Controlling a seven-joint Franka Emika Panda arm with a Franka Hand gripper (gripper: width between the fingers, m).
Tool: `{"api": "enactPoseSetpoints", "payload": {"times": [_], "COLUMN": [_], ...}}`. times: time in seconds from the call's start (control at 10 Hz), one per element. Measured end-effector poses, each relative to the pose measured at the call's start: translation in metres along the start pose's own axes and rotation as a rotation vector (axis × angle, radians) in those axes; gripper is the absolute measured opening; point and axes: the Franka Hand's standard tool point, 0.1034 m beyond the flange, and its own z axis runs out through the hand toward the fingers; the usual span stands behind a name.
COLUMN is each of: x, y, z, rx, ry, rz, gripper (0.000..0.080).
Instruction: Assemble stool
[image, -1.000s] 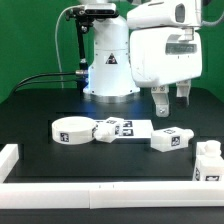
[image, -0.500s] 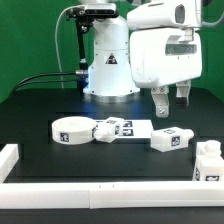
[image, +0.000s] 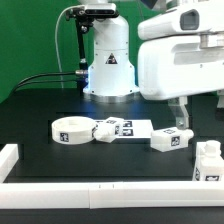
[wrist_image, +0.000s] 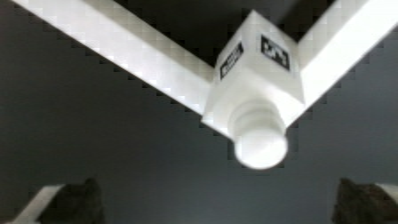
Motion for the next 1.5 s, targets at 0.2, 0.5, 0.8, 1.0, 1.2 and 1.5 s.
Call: {"api": "enactPoseSetpoints", "payload": {"times": [0.2,0.5,0.8,1.0,1.2,1.5], "x": [-0.001,0.011,0.029,0.030,0.021,-0.004], "y": [0.000,0.004,-0.002,0.000,-0.009,-0.032], "z": [0.001,0.010,0.036,0.035,0.040,0.065], "rx": [0.001,0.027,0.030,0.029,0.040,0.061], "ry": [-0.003,-0.056,-0.035,-0.034,-0.052,-0.097], "rz": [0.002,0.114,0.300,0.300,0.385,0.486], "gripper": [0.0650,0.0650,0.0650,0.0650,0.0650,0.0650]}}
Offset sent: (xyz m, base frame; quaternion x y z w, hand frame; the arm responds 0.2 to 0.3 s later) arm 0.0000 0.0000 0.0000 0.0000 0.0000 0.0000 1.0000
